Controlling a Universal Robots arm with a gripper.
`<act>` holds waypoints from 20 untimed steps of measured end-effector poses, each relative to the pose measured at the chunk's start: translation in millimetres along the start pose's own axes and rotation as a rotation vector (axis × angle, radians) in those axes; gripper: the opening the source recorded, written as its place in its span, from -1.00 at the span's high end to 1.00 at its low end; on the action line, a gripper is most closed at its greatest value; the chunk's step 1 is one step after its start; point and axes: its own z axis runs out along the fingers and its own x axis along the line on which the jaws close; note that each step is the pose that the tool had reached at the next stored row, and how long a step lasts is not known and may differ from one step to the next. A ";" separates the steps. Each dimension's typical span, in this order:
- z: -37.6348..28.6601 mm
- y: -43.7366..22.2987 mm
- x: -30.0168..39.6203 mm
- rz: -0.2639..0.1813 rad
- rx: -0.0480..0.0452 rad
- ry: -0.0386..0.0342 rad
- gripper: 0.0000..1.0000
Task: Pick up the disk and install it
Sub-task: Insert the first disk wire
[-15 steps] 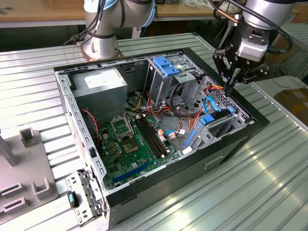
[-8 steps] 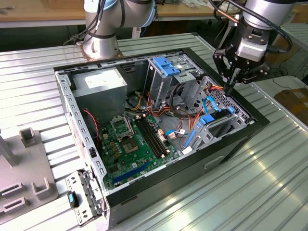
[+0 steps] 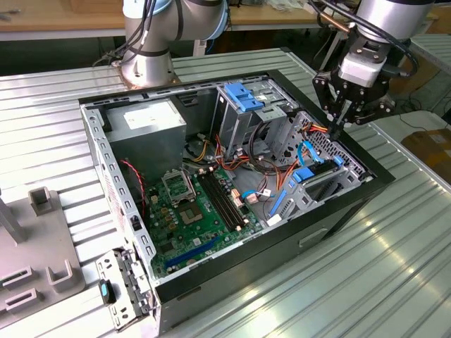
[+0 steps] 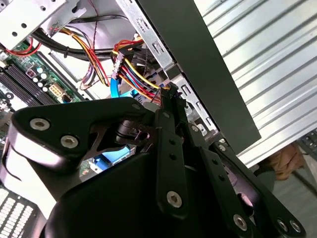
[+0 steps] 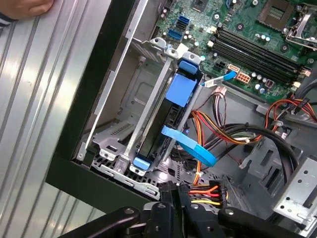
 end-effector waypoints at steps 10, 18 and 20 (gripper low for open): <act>-0.4 2.7 -1.3 0.046 -0.0060 0.0055 0.68; -0.8 4.9 -2.2 0.046 -0.0061 0.0055 0.68; -0.8 4.9 -2.3 0.046 -0.0061 0.0055 0.68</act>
